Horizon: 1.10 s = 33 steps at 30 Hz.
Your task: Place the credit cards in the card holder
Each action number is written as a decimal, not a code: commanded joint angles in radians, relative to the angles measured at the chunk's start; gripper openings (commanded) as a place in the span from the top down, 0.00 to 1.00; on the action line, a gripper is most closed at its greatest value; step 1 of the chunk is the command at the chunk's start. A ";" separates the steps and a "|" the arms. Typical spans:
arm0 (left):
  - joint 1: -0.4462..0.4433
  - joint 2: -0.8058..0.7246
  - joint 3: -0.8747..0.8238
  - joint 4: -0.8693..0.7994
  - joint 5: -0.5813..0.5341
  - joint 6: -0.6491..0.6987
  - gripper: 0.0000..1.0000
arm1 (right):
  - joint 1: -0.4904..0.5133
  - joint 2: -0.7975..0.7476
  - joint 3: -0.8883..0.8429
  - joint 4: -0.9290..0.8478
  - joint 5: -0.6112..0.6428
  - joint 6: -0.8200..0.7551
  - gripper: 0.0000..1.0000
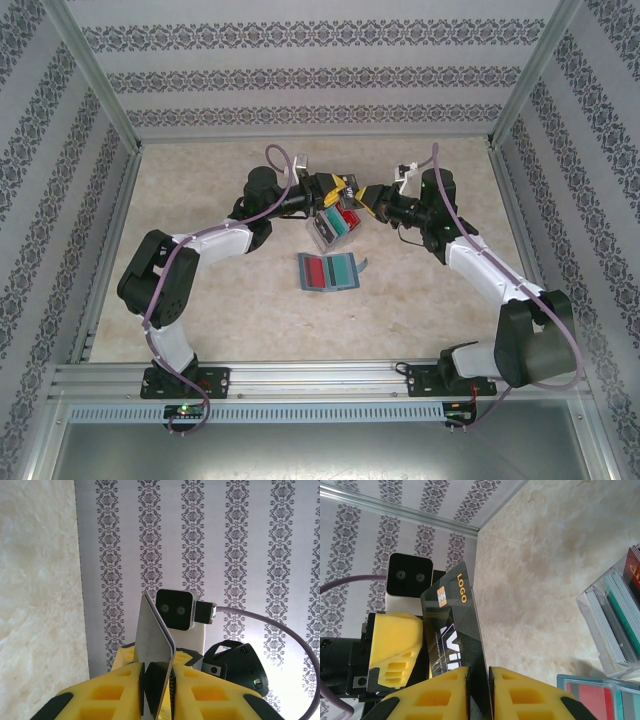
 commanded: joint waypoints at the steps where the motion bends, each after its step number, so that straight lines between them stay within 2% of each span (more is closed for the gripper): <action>1: -0.012 -0.008 0.011 0.131 0.034 -0.016 0.77 | -0.012 -0.007 -0.016 -0.012 0.024 0.012 0.86; 4: -0.013 0.001 0.019 0.126 0.042 -0.016 0.74 | -0.001 -0.010 -0.014 0.010 0.011 0.023 0.93; 9: -0.021 0.019 0.034 0.126 0.049 -0.014 0.72 | 0.009 -0.016 -0.001 0.021 0.008 0.029 0.95; 12: -0.022 0.020 0.026 0.131 0.036 -0.014 0.81 | 0.008 -0.011 0.003 0.016 0.005 0.028 0.93; 14: -0.023 0.011 0.011 0.138 0.016 -0.010 0.95 | 0.006 -0.012 0.005 0.009 0.000 0.020 0.93; 15: -0.022 0.009 0.009 0.132 0.011 -0.007 1.00 | 0.007 -0.013 0.007 0.006 -0.007 0.013 0.92; 20: -0.021 0.027 0.026 0.139 0.053 -0.022 1.00 | 0.009 -0.003 0.039 -0.018 -0.069 -0.048 0.81; 22: -0.022 0.035 0.034 0.153 0.079 -0.035 1.00 | 0.008 0.008 0.055 -0.029 -0.099 -0.066 0.71; 27: -0.022 0.043 0.046 0.166 0.139 -0.050 1.00 | 0.001 0.039 0.089 -0.088 -0.116 -0.129 0.69; 30: -0.021 0.040 0.047 0.186 0.156 -0.062 1.00 | -0.009 0.057 0.095 -0.099 -0.114 -0.137 0.77; 31: -0.022 0.040 0.049 0.192 0.162 -0.067 1.00 | -0.009 0.055 0.092 -0.101 -0.102 -0.137 0.84; 33: -0.022 0.040 0.052 0.198 0.163 -0.068 0.95 | -0.008 0.055 0.089 -0.092 -0.096 -0.134 0.86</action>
